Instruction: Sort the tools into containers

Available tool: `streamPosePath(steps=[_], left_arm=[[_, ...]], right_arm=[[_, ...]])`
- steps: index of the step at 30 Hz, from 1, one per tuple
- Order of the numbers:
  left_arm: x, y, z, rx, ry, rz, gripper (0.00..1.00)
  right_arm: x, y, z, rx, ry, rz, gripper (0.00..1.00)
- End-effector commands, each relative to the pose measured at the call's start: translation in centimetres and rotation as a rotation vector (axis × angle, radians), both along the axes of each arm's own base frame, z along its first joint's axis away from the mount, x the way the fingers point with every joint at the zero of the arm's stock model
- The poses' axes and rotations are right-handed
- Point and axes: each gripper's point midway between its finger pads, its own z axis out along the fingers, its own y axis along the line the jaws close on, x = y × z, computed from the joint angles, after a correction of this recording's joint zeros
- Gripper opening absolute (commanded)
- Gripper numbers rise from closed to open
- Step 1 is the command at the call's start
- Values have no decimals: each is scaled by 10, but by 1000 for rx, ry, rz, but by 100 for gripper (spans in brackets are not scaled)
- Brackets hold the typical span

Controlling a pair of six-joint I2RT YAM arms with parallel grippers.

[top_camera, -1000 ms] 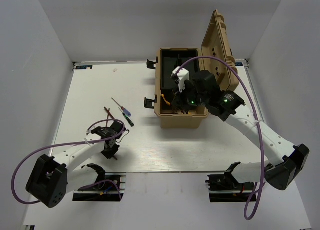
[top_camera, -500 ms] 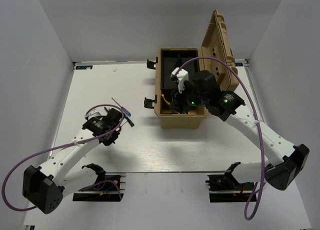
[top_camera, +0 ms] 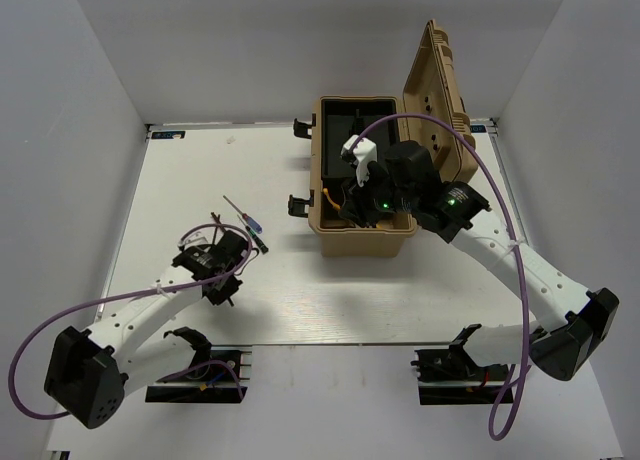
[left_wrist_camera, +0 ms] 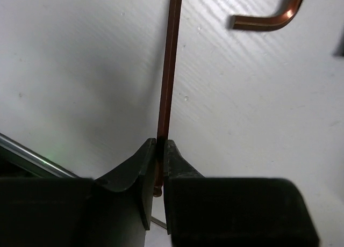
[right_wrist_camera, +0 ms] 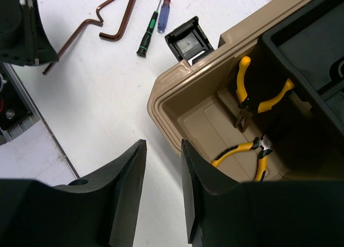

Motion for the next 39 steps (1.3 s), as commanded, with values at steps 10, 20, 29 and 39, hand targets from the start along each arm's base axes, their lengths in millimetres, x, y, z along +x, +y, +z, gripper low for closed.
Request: streamPosePath(steps=[10, 20, 29, 39], left_arm=[[-7, -11, -40, -50, 47, -23, 0], [-17, -3, -57, 2, 99, -16, 5], [-7, 1, -51, 33, 58, -8, 43], [7, 11, -40, 102, 26, -20, 53]], right_arm=[[2, -2, 9, 25, -33, 0, 38], [1, -4, 6, 23, -27, 1, 38], [1, -6, 7, 27, -29, -5, 38], [0, -8, 6, 26, -30, -5, 38]])
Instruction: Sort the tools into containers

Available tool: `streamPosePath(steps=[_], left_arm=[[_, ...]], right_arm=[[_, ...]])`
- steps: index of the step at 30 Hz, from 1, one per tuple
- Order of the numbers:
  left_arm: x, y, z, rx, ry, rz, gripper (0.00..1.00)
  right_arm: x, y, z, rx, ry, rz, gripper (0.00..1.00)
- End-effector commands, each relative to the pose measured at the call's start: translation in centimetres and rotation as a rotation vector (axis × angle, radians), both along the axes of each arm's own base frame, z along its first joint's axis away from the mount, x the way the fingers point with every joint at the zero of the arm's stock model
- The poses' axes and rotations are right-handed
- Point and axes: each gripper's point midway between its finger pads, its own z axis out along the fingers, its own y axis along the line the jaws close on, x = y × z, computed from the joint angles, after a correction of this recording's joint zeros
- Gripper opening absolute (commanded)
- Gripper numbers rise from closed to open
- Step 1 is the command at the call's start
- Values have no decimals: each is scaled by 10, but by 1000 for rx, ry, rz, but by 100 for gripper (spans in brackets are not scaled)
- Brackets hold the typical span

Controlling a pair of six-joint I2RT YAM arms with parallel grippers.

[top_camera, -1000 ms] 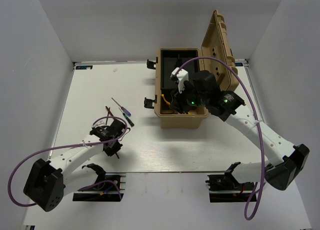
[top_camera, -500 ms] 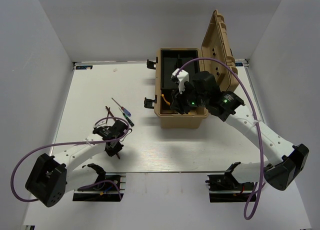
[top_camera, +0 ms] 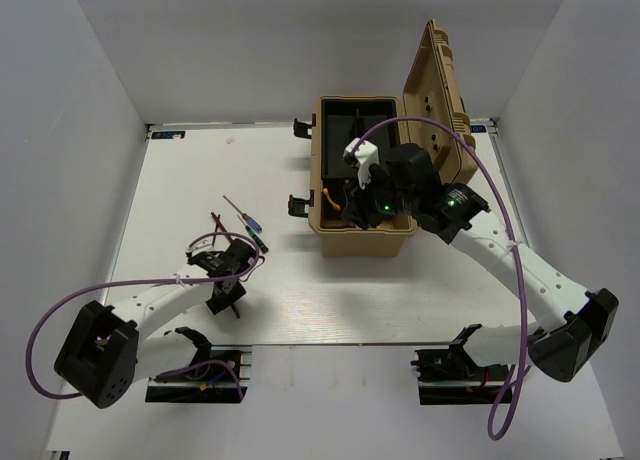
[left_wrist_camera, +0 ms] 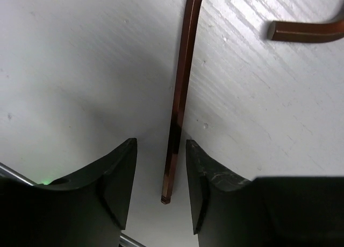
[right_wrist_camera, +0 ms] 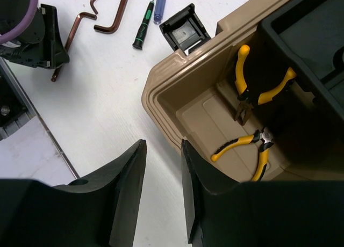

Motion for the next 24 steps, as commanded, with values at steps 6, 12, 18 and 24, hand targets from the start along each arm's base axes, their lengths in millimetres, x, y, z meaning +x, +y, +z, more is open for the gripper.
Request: streamPosePath(steps=[6, 12, 18, 24], left_arm=[[18, 5, -2, 63, -17, -6, 40], [10, 2, -17, 47, 31, -20, 26], [2, 1, -25, 15, 35, -23, 30], [0, 0, -25, -2, 25, -16, 36]], right_arm=[[-2, -6, 20, 47, -60, 0, 38], [-3, -10, 22, 52, -65, -5, 38], [-4, -11, 24, 55, -70, -6, 38], [-4, -11, 27, 62, -68, -6, 38]])
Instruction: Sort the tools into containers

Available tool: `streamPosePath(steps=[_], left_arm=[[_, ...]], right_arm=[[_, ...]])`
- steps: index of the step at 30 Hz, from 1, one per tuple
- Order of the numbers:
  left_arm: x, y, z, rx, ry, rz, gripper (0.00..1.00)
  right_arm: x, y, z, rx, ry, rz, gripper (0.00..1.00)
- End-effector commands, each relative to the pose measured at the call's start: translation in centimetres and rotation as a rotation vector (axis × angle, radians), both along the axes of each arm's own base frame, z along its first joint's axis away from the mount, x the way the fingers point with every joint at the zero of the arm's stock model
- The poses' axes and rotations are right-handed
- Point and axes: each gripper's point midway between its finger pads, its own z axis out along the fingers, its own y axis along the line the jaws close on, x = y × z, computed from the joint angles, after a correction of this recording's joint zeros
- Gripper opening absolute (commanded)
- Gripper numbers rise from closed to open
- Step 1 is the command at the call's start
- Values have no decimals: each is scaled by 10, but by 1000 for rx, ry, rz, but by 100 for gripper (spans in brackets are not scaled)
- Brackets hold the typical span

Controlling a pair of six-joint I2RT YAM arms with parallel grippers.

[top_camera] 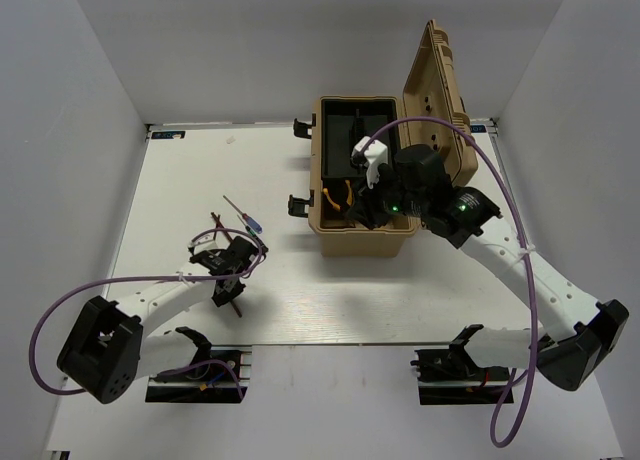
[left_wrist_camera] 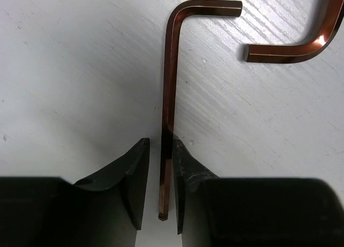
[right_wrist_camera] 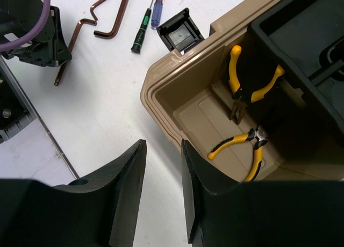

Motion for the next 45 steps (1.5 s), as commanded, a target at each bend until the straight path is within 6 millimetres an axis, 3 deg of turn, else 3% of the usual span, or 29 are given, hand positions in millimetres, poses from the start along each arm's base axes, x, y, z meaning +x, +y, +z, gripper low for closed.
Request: streamPosePath(steps=[1, 15, 27, 30, 34, 41, 45], left_arm=[[-17, -1, -23, -27, 74, 13, 36], [-7, -7, -22, -64, 11, 3, 28], [-10, -7, -25, -67, 24, 1, 29], [-7, -11, -24, -85, 11, -1, 25], [-8, -12, -25, -93, 16, -3, 25], [-10, -11, -28, -86, 30, 6, 36], [-8, -14, -27, -97, 35, 13, 34]], right_arm=[[-2, -1, 17, 40, -44, 10, 38], [0, -5, 21, 49, -39, -3, 38], [1, -7, 26, 59, -37, -12, 38], [1, -9, 27, 61, -39, -17, 38], [1, -9, 28, 65, -39, -16, 38], [1, -10, 30, 70, -38, -17, 38], [0, -11, 32, 75, -41, -19, 38]])
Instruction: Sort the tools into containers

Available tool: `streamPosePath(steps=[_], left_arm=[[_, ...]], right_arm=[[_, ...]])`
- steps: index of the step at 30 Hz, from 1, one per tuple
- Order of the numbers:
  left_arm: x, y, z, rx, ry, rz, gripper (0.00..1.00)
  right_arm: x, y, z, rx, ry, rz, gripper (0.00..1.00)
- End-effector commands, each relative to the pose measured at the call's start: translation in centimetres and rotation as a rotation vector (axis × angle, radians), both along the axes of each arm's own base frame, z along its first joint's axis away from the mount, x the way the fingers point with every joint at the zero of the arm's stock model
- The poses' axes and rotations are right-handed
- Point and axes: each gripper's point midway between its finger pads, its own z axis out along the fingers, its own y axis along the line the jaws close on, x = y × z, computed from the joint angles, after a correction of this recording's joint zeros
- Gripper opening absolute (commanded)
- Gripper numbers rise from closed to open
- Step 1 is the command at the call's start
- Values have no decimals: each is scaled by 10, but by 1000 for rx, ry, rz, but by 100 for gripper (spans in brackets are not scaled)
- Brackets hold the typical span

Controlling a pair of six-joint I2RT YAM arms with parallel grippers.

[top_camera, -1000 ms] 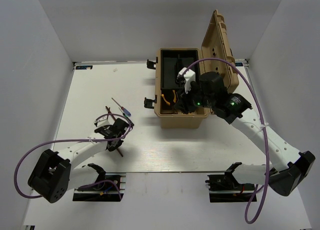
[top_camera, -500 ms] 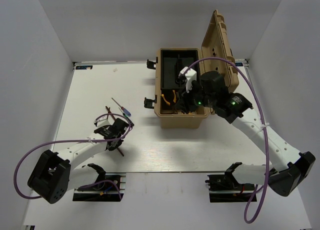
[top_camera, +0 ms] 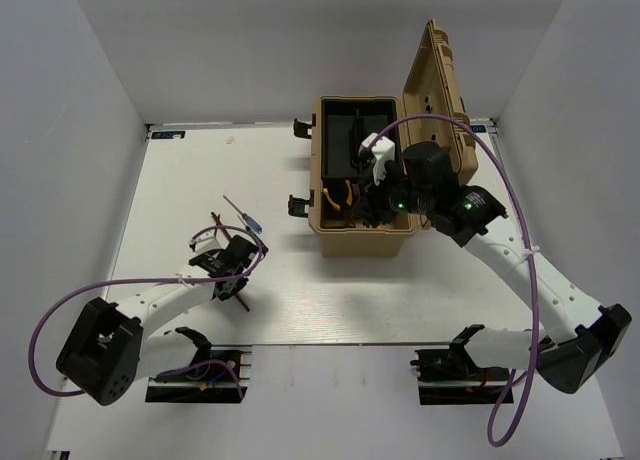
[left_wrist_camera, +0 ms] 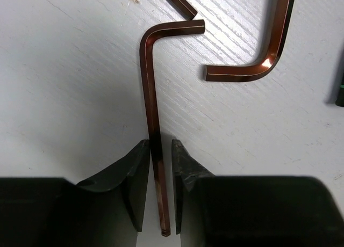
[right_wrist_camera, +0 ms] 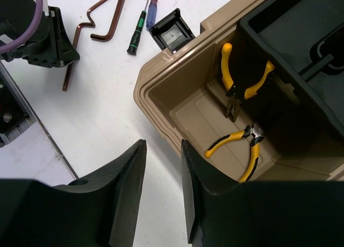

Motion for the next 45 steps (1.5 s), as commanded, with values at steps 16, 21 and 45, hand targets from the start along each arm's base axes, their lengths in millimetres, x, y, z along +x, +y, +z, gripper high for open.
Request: streamPosePath(steps=[16, 21, 45], left_arm=[[-32, -3, -29, -32, 172, 9, 8], [-35, -5, -15, -50, 146, 3, 0], [68, -67, 201, -178, -355, -279, 0]], right_arm=[[-4, -4, 32, 60, -54, -1, 38], [-4, -5, 32, 60, -54, -1, 38], [14, -14, 30, 5, -108, -73, 38]])
